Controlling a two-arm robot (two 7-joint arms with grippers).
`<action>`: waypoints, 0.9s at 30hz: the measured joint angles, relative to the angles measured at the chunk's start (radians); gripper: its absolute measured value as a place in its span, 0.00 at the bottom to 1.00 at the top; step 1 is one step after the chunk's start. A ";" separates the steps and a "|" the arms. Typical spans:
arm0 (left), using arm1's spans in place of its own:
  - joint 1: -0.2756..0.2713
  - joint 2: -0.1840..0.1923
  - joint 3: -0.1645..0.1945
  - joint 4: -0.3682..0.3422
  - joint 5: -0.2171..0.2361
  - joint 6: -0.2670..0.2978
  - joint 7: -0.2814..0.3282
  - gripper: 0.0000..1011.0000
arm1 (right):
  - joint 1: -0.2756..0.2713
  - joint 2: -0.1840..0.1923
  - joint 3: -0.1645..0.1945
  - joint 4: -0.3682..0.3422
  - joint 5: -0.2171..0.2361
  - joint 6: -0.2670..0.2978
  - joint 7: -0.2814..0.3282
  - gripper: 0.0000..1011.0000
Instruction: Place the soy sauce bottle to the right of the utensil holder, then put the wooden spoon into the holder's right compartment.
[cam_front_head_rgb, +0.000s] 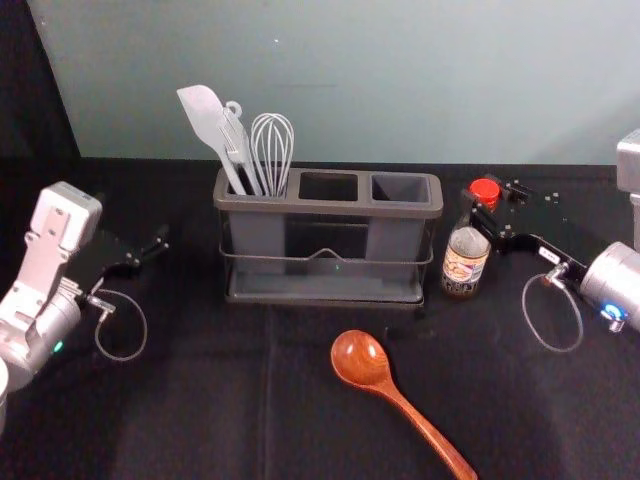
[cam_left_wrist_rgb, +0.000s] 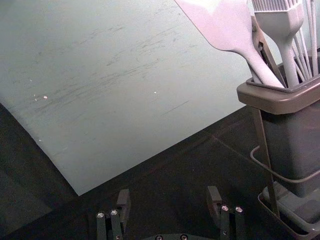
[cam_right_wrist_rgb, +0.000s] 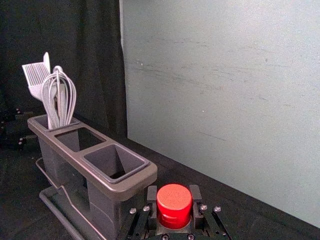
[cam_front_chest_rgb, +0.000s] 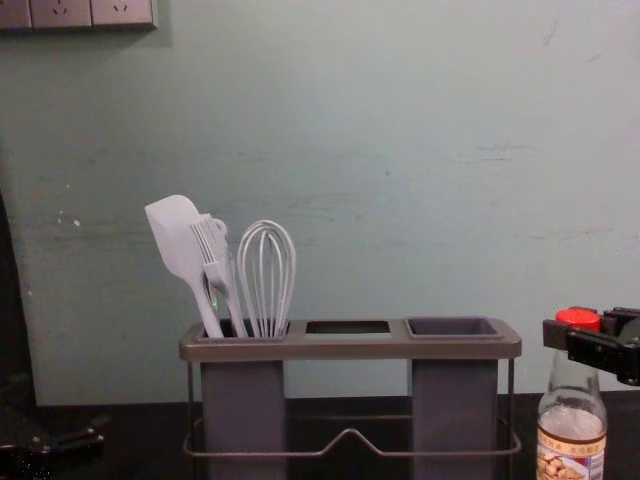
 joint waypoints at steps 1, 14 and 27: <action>0.000 0.000 0.000 0.000 0.000 0.000 0.000 0.99 | 0.000 0.000 0.000 0.000 0.000 0.001 0.000 0.38; 0.000 0.000 0.000 0.000 0.000 0.000 0.000 0.99 | -0.001 0.001 -0.001 0.002 -0.002 0.004 0.001 0.76; 0.000 0.000 0.000 0.000 0.000 0.000 0.000 0.99 | -0.001 0.001 0.000 0.000 -0.002 0.002 0.000 0.99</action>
